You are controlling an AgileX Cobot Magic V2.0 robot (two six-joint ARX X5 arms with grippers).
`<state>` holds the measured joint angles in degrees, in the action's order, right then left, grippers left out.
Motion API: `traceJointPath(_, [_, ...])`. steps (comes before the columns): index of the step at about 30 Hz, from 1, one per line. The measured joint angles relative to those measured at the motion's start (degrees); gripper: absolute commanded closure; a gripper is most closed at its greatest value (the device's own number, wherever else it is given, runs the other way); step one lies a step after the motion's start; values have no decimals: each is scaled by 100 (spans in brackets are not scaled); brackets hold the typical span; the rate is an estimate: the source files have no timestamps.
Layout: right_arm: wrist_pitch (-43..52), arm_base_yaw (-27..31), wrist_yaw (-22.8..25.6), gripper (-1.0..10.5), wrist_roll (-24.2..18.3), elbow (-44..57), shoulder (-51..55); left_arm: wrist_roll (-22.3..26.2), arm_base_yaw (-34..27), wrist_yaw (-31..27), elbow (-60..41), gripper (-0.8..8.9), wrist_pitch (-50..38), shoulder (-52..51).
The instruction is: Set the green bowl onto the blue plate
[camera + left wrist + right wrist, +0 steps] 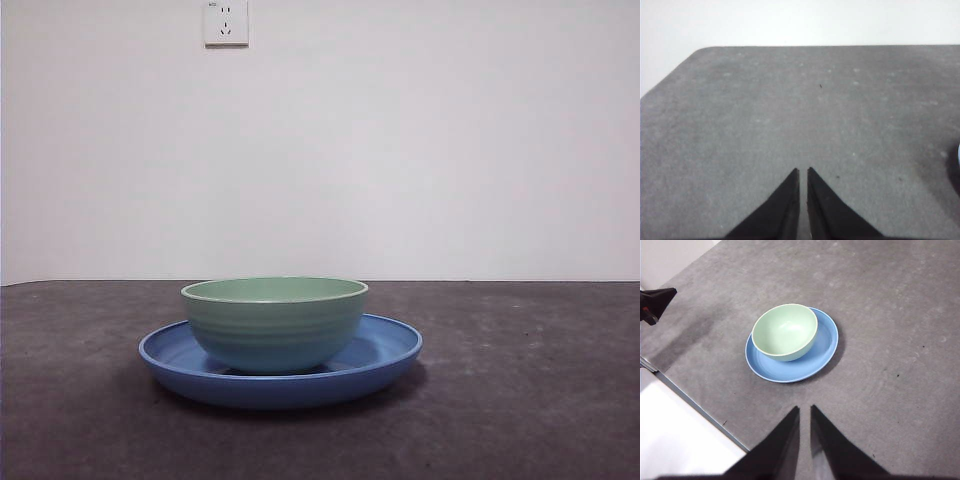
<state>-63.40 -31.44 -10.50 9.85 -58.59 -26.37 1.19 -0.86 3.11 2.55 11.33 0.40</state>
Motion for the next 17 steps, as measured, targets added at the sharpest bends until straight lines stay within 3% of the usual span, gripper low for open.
traceJointPath(17, [2, 0, 0, 913, 0, 2, 4, 11, 138, -68, -70, 789, -105, -11])
